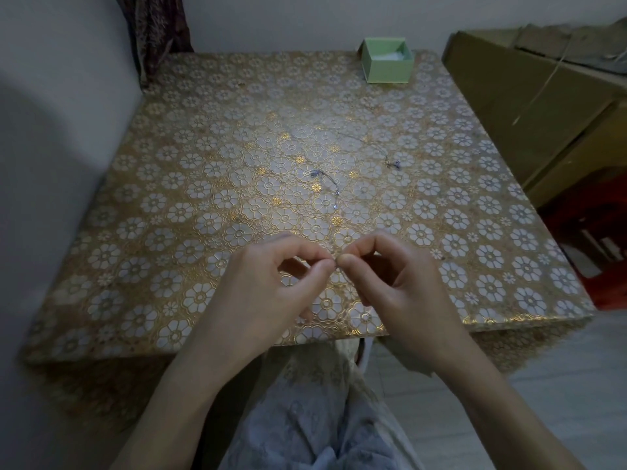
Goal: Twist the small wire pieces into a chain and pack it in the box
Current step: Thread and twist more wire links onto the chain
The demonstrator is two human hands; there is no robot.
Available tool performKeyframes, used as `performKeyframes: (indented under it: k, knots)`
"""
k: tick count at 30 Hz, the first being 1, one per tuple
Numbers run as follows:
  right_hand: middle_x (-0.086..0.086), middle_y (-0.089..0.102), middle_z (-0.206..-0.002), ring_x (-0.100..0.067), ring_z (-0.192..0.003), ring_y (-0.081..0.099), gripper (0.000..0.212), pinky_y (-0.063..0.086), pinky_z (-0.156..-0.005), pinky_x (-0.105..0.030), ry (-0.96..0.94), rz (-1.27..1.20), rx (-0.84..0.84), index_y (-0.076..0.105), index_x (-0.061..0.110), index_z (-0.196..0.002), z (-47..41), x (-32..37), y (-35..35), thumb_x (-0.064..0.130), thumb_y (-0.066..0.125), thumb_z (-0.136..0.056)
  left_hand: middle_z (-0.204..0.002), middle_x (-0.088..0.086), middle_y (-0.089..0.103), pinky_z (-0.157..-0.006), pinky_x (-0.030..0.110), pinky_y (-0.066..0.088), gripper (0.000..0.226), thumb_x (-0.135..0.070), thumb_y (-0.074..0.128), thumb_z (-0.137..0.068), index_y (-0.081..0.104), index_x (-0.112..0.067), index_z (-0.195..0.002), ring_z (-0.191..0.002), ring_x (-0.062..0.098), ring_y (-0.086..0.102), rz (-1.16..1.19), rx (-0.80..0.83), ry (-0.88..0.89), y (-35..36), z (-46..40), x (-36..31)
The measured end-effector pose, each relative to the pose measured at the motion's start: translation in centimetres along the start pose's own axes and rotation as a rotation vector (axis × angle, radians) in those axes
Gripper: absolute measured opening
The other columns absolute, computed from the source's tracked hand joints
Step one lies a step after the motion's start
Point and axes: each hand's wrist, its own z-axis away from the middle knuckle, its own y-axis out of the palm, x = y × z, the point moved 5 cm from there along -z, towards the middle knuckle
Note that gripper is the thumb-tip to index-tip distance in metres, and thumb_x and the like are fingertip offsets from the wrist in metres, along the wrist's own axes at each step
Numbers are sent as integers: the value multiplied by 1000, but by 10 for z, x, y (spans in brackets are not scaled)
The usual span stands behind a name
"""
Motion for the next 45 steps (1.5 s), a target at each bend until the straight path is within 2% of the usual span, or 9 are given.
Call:
performKeyframes:
  k: [4,8,11,14,19,25,31,37,45]
  knots:
    - [17,54,-61,-5,-55,48,9,37,-53,-18,7,10,2,60,27,-73,0,0,0,31,59,-82,-78,-8,66,-49,24,55,9,-30,65,-75,71,-24,-79,-57,7,65,-31,2,-5,1,0,-2]
    - [15,54,-61,-3,-53,46,10,36,-51,-17,28,-44,34,63,21,-73,0,1,1,27,61,-81,-80,-8,65,-59,36,58,13,-35,63,-75,69,-24,-77,-70,5,65,-79,10,5,2,-2,0]
    - [10,50,-58,-4,-51,41,14,32,-47,-17,67,-100,114,61,17,-73,0,0,4,16,62,-87,-79,-13,62,-66,32,54,10,-34,62,-77,65,-25,-73,-77,4,63,-122,85,36,5,-3,3]
    - [4,46,-59,-10,-52,38,13,30,-46,-24,151,-178,165,60,16,-73,2,-3,7,20,58,-85,-80,-14,62,-65,30,52,9,-26,65,-81,64,-24,-72,-78,5,63,-120,118,40,4,-2,5]
    - [16,46,-54,-3,-48,36,19,29,-46,-19,200,-202,209,58,16,-74,2,-6,10,10,55,-92,-80,-11,63,-66,35,55,10,-24,64,-81,64,-25,-71,-78,6,62,-92,147,27,3,-1,8]
    - [17,47,-51,-2,-46,36,19,29,-45,-18,175,-160,291,57,18,-74,1,-3,10,13,56,-92,-83,-12,61,-64,36,56,14,-38,56,-72,62,-25,-72,-78,7,62,-73,197,45,6,-3,10]
    - [19,48,-52,-2,-45,35,15,27,-45,-14,112,-64,347,57,14,-76,0,-1,7,8,61,-89,-85,-16,59,-64,20,51,10,-30,58,-80,59,-28,-71,-74,3,58,-159,250,101,6,-5,7]
    - [20,49,-56,-2,-47,37,10,28,-47,-11,42,-10,289,55,18,-69,-2,1,7,14,60,-77,-87,-16,56,-60,14,42,14,-47,45,-69,53,-35,-68,-82,6,58,-266,263,186,8,-5,4]
    - [5,49,-58,-3,-45,34,13,28,-42,-16,229,-370,169,55,17,-61,1,-14,15,9,54,-70,-79,-11,53,-59,10,35,14,-42,45,-70,52,-29,-70,-78,6,54,-196,185,199,18,-2,9]
